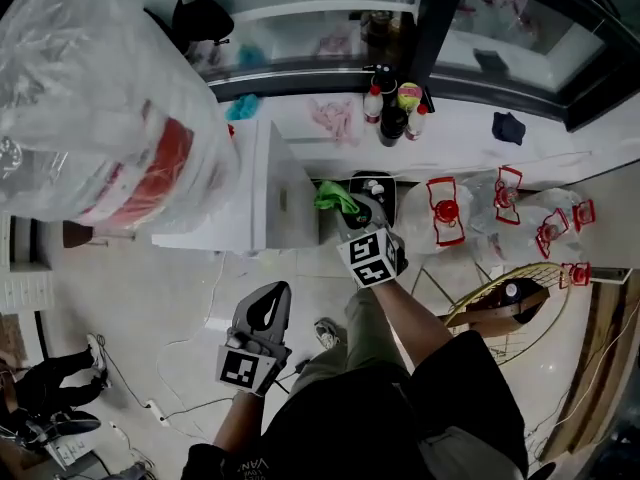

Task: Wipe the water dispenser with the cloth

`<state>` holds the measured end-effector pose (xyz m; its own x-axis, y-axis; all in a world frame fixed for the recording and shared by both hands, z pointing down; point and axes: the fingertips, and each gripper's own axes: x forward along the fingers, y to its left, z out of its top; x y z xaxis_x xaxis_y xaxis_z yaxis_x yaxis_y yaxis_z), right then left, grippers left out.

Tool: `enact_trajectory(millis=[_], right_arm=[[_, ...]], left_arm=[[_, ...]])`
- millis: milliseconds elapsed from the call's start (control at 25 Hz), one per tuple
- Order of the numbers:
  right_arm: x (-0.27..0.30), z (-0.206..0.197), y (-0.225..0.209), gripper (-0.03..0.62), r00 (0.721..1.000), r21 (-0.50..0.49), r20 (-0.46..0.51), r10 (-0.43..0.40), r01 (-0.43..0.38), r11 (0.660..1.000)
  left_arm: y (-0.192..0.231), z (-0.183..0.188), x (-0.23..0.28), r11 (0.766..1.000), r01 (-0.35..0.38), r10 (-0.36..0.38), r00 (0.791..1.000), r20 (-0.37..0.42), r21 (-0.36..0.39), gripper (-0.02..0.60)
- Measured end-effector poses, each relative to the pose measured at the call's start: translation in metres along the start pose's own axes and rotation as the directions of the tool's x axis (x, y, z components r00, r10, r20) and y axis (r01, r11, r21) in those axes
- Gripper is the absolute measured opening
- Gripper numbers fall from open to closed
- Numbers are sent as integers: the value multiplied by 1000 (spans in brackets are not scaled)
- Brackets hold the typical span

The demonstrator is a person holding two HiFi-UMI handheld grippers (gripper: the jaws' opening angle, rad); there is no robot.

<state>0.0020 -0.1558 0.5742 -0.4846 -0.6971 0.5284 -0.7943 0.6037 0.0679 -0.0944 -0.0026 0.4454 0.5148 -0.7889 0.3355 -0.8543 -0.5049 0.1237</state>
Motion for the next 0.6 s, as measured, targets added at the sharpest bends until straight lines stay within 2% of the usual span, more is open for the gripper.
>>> enact_trajectory(millis=[320,520,600], right_arm=[[-102,48,43,94,992,4,124,-26,26,1000],[-145,76,64,94,979,42,204,-30,22,999],[-154,85,72,94,975,27,220,-16,10,1000]], left_arm=[[0,19,-63,1000,-12,11,997,76,18,2],[5,37,-90,999,-39,36,991,132,16,2],[9,44,-100,999,-49,46,987,153,15,2]])
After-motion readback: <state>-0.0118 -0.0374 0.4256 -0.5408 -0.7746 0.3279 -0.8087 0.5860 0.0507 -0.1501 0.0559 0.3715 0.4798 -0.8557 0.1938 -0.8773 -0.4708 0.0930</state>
